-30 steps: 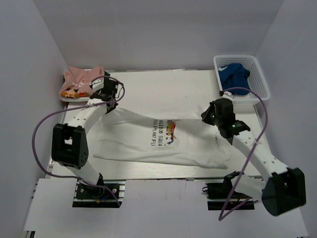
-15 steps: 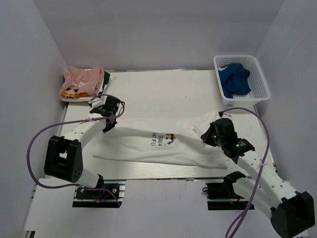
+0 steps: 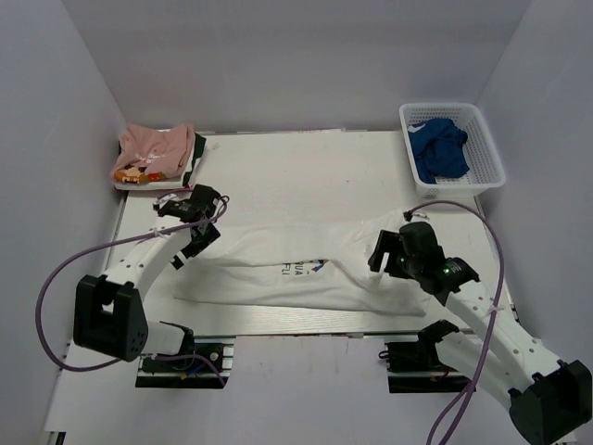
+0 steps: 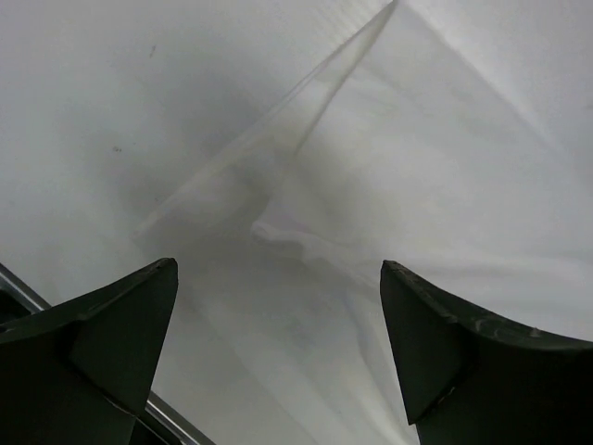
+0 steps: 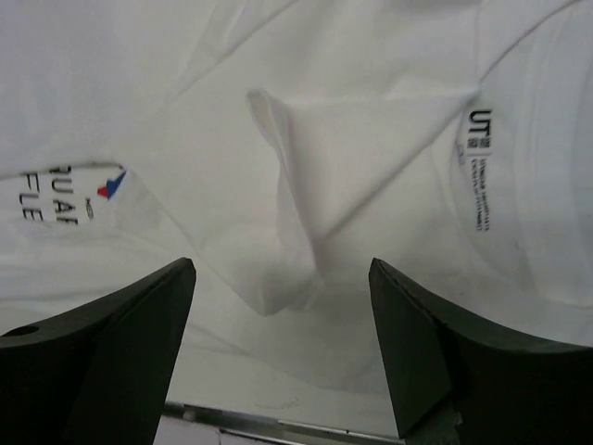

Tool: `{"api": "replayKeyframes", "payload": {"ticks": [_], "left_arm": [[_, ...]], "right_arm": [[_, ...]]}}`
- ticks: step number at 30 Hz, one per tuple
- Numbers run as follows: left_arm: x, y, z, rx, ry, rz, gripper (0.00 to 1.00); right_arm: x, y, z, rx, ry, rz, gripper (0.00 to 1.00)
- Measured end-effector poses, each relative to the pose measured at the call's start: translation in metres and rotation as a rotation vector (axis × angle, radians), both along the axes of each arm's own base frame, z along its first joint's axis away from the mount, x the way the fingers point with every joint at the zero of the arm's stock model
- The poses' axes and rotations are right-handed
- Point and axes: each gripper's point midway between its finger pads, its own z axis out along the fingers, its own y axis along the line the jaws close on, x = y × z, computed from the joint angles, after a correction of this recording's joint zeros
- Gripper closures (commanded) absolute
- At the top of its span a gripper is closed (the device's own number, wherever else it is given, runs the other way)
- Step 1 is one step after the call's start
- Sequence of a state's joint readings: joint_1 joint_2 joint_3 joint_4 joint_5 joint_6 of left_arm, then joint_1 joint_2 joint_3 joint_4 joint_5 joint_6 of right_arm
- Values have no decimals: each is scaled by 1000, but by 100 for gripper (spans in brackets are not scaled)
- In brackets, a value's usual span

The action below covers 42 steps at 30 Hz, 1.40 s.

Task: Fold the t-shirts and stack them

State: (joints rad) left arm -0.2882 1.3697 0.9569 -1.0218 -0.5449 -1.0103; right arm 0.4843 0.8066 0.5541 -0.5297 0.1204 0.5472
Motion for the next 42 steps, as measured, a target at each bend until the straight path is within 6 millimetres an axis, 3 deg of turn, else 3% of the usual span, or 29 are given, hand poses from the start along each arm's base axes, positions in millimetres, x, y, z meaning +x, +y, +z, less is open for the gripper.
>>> {"api": "replayKeyframes", "payload": {"ticks": [3,6,9,13,16,17,18,20,26,27,28,29,31,35,37,40,42], "left_arm": [[13,-5,22,-30,-94,-7,0],[30,-12,30,-64,-162,-32,0],[47,-23,22,-94,-173,-69,0],[65,-39,-6,-135,-119,-111,0],[62,-47,-33,-161,-57,-134,0],[55,-47,-42,-165,-33,-137,0],[47,-47,-51,-171,-10,-139,0],[25,-44,-71,-176,52,-136,0],[20,-43,-72,-179,-3,-135,0],[20,-43,-73,-178,-4,-136,0],[20,-43,-73,-176,-3,-136,0],[20,-43,-73,-174,0,-136,0],[21,-43,-73,-172,9,-131,0],[21,-42,-72,-166,22,-118,0],[20,-41,-72,-163,22,-111,0],[19,-40,-71,-161,22,-101,0],[19,-40,-71,-162,21,-98,0]], "right_arm": [[20,-8,12,-45,-40,-75,20],[37,-13,7,-102,-19,-127,24],[54,-9,-7,-154,37,-133,34],[68,2,-27,-192,109,-96,48],[67,5,-41,-204,154,-81,70],[66,4,-44,-210,163,-83,94],[65,3,-46,-218,170,-93,100],[60,-2,-47,-223,182,-123,100],[26,-31,-33,-202,170,-295,100],[16,-36,-33,-188,177,-331,72],[5,-41,-36,-165,187,-371,54],[-7,-46,-40,-160,204,-396,44],[-31,-54,-47,-149,248,-430,40],[-38,-56,-35,-108,240,-467,29],[-32,-56,-19,-111,221,-475,10],[-11,-45,2,-101,166,-417,10],[1,-32,-1,-98,169,-342,10]]}}
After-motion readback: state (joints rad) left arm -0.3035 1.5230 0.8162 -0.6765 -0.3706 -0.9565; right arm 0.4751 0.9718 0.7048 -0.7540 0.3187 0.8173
